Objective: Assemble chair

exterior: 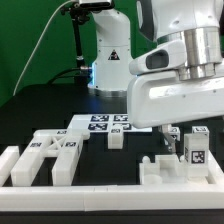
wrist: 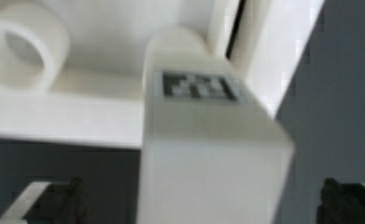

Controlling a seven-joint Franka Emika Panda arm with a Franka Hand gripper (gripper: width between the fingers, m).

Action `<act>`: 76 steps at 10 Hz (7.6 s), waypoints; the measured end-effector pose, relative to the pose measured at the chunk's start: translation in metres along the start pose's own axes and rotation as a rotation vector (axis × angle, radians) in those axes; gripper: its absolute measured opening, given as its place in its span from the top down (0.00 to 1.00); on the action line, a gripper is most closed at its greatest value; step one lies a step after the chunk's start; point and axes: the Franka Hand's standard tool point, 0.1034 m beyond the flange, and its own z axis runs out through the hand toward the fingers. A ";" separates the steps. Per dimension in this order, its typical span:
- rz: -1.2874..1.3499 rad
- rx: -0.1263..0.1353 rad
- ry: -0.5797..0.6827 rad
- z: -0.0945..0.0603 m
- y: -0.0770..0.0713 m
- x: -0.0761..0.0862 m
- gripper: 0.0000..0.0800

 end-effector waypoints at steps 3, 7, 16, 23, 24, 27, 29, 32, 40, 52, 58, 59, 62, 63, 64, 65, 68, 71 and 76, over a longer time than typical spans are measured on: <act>0.027 0.010 -0.083 0.002 0.001 -0.001 0.21; 0.219 0.005 -0.082 0.002 0.000 -0.002 0.64; 1.243 0.034 -0.080 0.006 -0.002 0.002 0.64; 0.487 0.045 -0.073 0.002 -0.030 0.004 0.19; 0.425 0.046 -0.070 0.003 -0.027 0.004 0.19; 0.082 0.034 -0.060 0.005 -0.019 0.007 0.19; -0.028 0.030 -0.044 0.010 -0.012 0.008 0.19; 0.004 0.031 -0.045 0.010 -0.012 0.008 0.53; 0.386 0.040 -0.052 0.010 -0.016 0.008 1.00; 0.289 0.040 -0.091 -0.002 -0.011 -0.011 0.19; 0.586 0.031 -0.100 -0.001 -0.010 -0.012 0.63; 0.634 0.029 -0.101 -0.001 -0.010 -0.013 0.63; 1.067 0.004 -0.101 0.001 -0.011 -0.010 0.63; 1.245 0.008 -0.108 0.001 -0.010 -0.008 0.63; 1.413 0.027 -0.119 0.002 -0.008 -0.006 0.63; 1.553 0.047 -0.132 0.003 -0.007 -0.005 0.63; 1.591 0.068 -0.134 0.003 -0.008 -0.003 0.63; 1.165 0.072 -0.107 0.002 -0.013 -0.002 0.31; 0.593 0.070 -0.079 0.003 -0.017 -0.003 0.19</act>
Offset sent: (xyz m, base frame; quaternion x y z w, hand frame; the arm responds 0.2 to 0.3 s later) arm 0.0000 0.0000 0.0000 0.0000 0.0000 0.0000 1.0000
